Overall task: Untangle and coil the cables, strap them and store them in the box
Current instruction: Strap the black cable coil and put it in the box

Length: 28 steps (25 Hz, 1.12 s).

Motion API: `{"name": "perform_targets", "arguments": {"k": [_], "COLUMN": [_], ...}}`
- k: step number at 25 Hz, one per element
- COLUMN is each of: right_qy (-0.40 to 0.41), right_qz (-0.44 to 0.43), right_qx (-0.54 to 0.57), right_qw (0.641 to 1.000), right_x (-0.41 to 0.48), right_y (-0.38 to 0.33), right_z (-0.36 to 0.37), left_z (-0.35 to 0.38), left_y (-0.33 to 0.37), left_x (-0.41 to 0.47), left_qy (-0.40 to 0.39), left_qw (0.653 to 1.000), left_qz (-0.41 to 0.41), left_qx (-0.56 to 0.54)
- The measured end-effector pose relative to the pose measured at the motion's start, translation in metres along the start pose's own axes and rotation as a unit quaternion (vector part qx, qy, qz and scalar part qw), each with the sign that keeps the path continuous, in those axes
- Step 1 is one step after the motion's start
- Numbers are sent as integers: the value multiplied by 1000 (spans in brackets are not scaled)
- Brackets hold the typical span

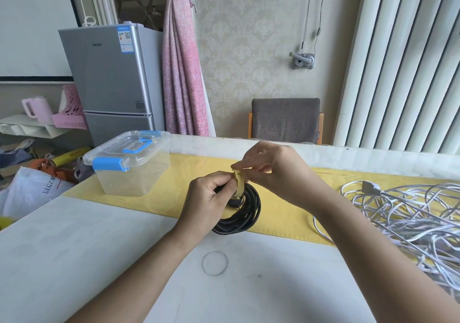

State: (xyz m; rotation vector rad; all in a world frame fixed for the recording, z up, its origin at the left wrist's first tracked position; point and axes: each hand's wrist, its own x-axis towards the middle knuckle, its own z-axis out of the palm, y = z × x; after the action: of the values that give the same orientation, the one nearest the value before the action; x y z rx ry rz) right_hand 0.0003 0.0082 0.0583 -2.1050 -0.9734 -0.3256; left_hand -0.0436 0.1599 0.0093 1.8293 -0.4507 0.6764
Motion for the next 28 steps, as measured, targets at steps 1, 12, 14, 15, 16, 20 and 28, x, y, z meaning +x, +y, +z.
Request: {"name": "perform_targets", "arguments": {"k": [1,12,14,15,16,20,28], "right_qy": [5,83,81,77,75,98,96], "right_qz": [-35,-106,-104,-104,-107,-104,-115], "right_qx": [-47,-66,-65,-67,-70,-76,-107], "right_qw": [998,989,989,989,989,987,983], "right_x": [-1,-1,0,0,0,0,1], "right_y": [0,2,2,3,3,6,12], "right_z": [1,10,9,9,10,13,16], "left_z": [0,1,2,3,3,3,4], "left_y": [0,4,4,4,5,3,-1], "left_x": [0,-1,-1,-2,-2,-2,-1], "left_qy": [1,-5,-5,-2,1,4,21], "left_qw": [1000,1000,1000,999,999,999,995], "left_qz": [-1,-9,-20,-26,-34,-38,-85], "left_qx": [1,-12,-12,-18,-26,-14,-49]}}
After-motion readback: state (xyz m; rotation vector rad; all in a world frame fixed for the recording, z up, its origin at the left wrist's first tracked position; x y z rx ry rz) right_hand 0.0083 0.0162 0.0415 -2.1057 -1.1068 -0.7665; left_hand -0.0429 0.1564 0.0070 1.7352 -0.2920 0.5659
